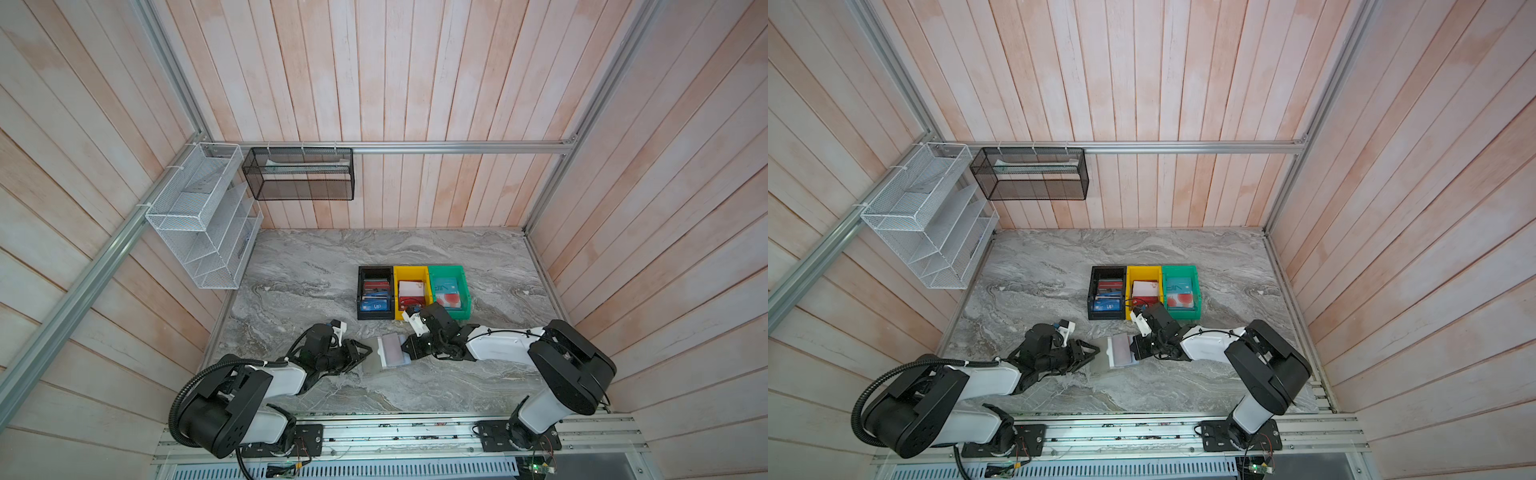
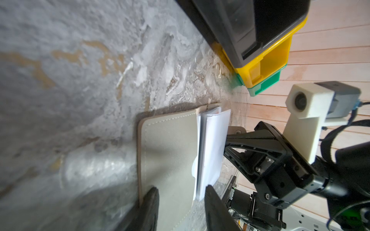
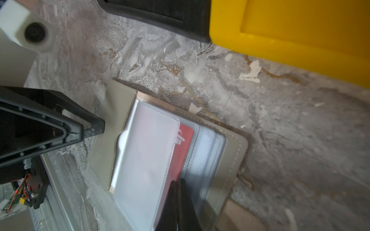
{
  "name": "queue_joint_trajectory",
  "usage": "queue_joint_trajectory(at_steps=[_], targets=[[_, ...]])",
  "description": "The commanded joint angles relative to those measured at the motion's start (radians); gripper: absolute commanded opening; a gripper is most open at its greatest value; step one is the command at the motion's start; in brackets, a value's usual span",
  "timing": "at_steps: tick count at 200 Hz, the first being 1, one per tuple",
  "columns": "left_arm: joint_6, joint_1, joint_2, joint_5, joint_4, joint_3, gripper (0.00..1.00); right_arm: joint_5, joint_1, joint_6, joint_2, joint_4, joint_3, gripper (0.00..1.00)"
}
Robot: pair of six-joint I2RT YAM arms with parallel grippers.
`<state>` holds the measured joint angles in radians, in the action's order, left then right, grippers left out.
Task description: Take the credit cards out of the card holder
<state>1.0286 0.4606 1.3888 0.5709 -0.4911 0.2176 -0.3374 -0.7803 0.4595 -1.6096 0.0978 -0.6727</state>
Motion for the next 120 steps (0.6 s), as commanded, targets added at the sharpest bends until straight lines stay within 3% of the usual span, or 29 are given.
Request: queue_joint_trajectory(at_steps=[1, 69, 120], targets=[[-0.019, 0.006, 0.037, -0.064, 0.074, -0.028, 0.42, 0.03, 0.003, -0.026, -0.011, -0.102, 0.013, 0.0], [-0.018, 0.006, 0.029, -0.062, 0.076, -0.024, 0.42, -0.035, -0.037, -0.035, -0.076, -0.078, -0.031, 0.0], [-0.026, 0.004, 0.014, -0.054, 0.102, -0.017, 0.42, -0.015, -0.042, -0.029, -0.063, -0.093, -0.04, 0.0]])
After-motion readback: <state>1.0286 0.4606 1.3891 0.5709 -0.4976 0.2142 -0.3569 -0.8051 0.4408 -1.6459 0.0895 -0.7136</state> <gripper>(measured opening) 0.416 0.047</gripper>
